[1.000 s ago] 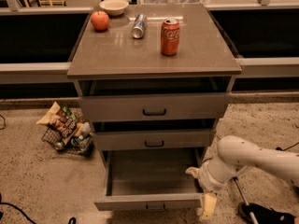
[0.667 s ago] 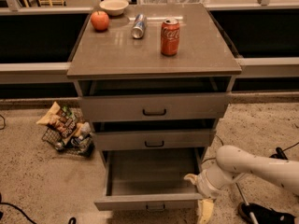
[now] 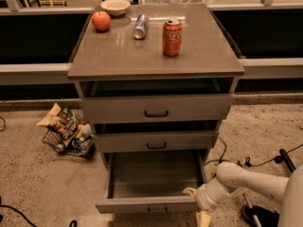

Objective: Close bottom drawer

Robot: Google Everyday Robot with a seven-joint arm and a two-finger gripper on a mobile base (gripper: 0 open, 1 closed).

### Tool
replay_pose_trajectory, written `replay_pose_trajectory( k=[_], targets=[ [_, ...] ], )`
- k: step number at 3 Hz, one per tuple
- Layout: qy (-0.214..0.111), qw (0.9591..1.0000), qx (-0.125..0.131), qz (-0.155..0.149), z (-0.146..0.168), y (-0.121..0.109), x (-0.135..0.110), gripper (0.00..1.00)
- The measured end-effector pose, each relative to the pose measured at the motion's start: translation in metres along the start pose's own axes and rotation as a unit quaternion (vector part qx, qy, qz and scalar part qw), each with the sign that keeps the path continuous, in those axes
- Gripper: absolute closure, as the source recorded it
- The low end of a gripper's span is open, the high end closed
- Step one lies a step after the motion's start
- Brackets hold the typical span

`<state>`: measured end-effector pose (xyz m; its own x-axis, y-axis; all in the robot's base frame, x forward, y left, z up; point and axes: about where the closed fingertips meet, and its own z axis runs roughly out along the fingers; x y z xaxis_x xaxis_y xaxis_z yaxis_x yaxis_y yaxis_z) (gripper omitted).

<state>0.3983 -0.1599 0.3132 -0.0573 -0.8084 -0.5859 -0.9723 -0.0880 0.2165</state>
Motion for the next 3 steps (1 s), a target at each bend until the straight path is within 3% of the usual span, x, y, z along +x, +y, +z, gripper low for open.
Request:
replay_pose_trajectory(
  k=[1,3],
  targets=[
    [0.000,1.0000,0.000,0.000,0.000,0.000,0.000,0.00],
    [-0.050,0.9980,-0.030,-0.026,0.037,-0.013,0.037,0.00]
  ],
)
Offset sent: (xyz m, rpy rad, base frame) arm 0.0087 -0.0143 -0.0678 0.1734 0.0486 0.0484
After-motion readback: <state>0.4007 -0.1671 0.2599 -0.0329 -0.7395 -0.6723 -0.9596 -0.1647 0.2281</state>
